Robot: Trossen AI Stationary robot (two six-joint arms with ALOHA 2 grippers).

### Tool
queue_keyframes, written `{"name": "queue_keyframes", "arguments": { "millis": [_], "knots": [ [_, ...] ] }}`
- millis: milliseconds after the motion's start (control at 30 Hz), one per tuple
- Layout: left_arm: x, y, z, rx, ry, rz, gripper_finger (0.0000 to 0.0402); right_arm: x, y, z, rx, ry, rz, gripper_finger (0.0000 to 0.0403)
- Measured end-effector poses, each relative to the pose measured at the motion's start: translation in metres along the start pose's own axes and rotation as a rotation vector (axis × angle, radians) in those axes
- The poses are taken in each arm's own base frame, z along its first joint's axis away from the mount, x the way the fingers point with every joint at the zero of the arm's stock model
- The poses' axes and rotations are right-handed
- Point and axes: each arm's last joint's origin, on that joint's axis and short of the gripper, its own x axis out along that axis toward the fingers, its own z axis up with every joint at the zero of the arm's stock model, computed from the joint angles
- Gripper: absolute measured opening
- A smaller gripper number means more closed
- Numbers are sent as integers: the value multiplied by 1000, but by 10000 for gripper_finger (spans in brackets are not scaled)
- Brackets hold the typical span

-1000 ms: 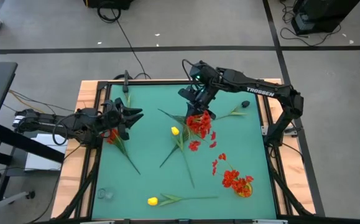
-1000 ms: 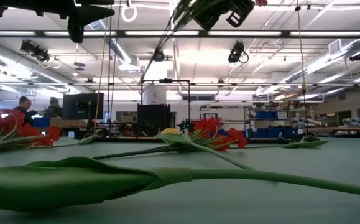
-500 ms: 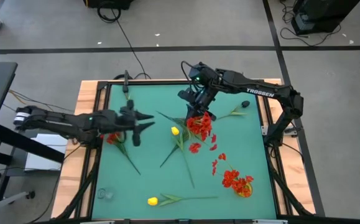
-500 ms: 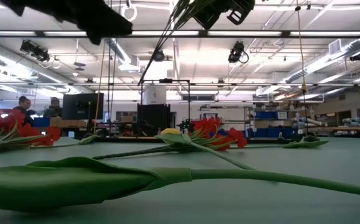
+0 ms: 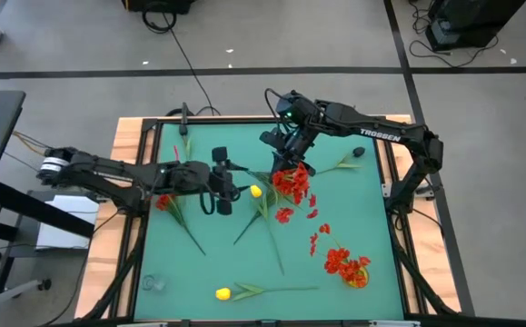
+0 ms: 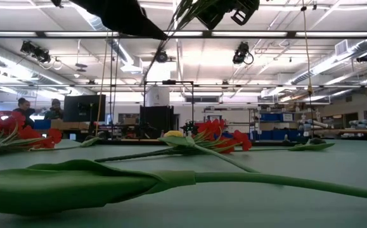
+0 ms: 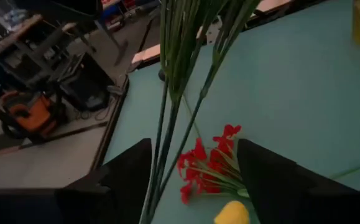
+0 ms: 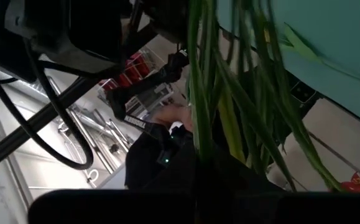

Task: Sort flowers into vase by color
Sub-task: Put the top red flowers into the yellow flower vase

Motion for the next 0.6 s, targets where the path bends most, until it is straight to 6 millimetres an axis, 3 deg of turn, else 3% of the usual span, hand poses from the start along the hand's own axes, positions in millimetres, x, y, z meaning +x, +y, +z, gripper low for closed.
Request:
{"name": "queue_keyframes", "arguments": {
  "millis": [167, 467, 600],
  "knots": [
    [3, 0, 0, 27, 7, 8, 207, 0, 1, 0, -8, 0, 4, 28],
    [7, 15, -4, 32, 23, 73, 22, 0, 2, 1, -47, -23, 8, 41],
    [9, 18, -6, 37, 19, 55, 11, 0, 2, 1, -112, -38, 8, 63]
  ]
}}
